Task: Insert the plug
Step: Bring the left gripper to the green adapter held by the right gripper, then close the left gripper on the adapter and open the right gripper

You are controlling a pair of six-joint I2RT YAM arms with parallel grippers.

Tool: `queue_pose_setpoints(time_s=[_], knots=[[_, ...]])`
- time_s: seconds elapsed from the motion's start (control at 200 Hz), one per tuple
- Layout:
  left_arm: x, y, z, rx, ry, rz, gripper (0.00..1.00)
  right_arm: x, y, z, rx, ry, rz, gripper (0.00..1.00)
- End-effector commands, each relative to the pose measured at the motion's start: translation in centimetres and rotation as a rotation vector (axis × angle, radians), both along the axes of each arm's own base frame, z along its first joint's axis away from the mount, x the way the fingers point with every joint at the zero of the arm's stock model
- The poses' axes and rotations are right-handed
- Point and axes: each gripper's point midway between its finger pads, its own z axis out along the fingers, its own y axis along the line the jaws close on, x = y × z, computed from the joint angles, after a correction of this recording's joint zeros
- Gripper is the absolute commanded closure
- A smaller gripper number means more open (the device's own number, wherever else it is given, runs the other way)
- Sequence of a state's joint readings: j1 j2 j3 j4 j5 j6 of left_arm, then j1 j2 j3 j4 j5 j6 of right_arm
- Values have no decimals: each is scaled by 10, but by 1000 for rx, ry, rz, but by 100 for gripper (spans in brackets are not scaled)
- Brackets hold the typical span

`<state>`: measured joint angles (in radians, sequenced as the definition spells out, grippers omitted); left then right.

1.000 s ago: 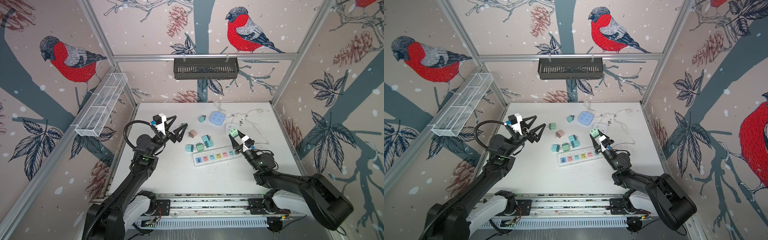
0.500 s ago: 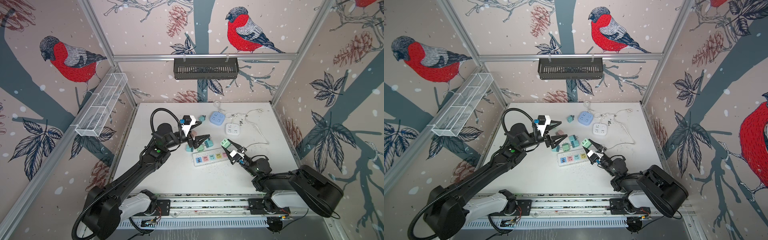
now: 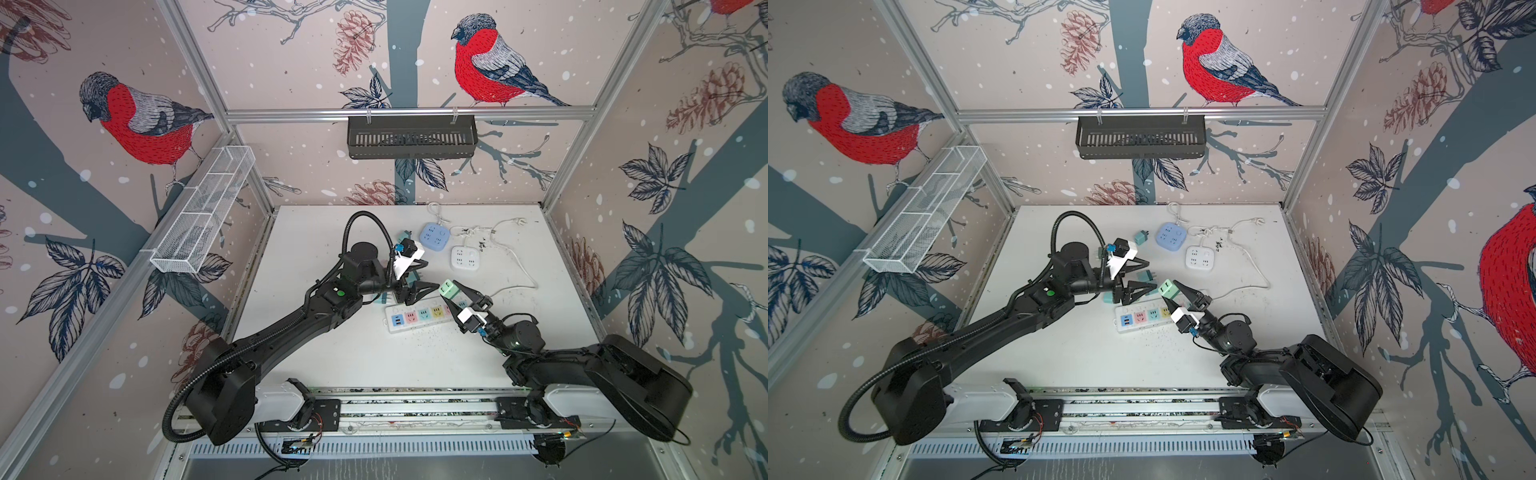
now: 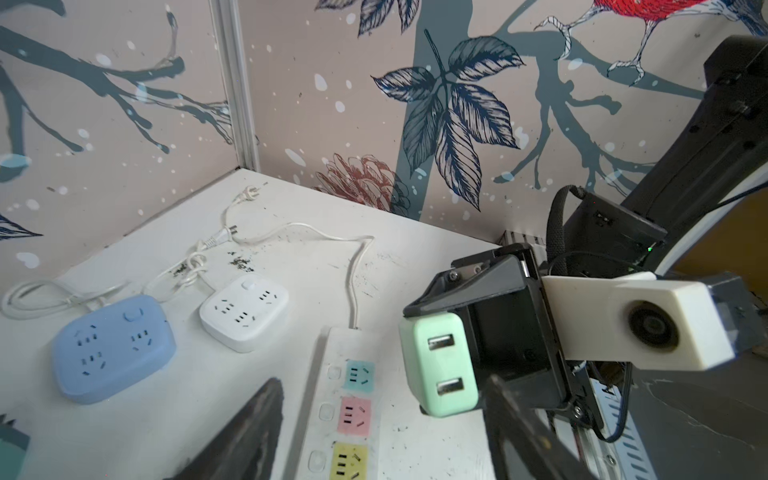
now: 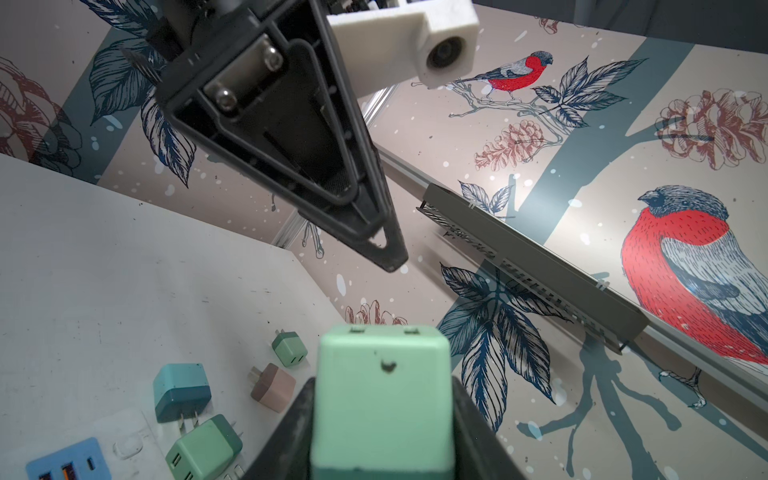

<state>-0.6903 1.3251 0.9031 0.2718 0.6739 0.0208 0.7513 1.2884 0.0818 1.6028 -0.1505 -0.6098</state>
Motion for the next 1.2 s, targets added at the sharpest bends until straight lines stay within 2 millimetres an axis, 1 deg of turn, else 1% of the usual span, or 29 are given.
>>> queue_pose_setpoints(time_s=[0.0,0.125,0.18,0.19,0.205,0.275,0.405,0.445,0.55,0.625,0.675,0.77,0.775,0.785,0.896,0.996,1.081,1.196], knots=[[0,-9,-5,31,2,-7,27,-15,-13,44,124,-159,-17,94],[3,-19,-9,61,31,0,32,-16,-8,45,119,-168,-6,94],[2,-22,-20,91,63,-6,36,-16,-6,45,116,-171,-4,94],[2,-24,-13,83,52,-9,37,-16,-6,45,115,-172,-4,94],[3,-25,-11,85,49,-10,38,-16,-5,45,115,-174,-3,94],[2,-29,-17,114,56,-8,42,-17,-5,45,117,-186,-7,94],[0,-30,-22,127,74,5,43,-16,-4,48,129,-190,-24,93],[-3,-31,-22,128,79,-4,44,-15,-3,47,129,-183,-26,93],[-11,-31,-19,128,68,-11,38,-12,-4,47,133,-181,-38,94],[-14,-28,-17,120,55,-1,37,-8,-4,47,136,-177,-60,95],[-15,-27,-12,109,45,3,36,-6,-4,47,135,-176,-69,95],[-15,-25,-12,116,46,13,43,-5,-2,47,131,-178,-70,95],[-16,-24,-17,125,54,12,43,-5,-2,47,131,-178,-70,95],[-16,-23,-20,130,59,12,44,-5,-2,47,130,-178,-69,94],[-16,-22,-27,143,57,17,44,-6,-2,48,133,-184,-69,94],[-9,-20,-28,161,49,53,44,-10,-4,53,143,-198,-61,94],[-10,-20,-30,166,47,50,45,-14,-4,53,142,-204,-48,94],[-16,-22,-30,154,55,17,50,-16,-3,53,140,-207,-46,94]])
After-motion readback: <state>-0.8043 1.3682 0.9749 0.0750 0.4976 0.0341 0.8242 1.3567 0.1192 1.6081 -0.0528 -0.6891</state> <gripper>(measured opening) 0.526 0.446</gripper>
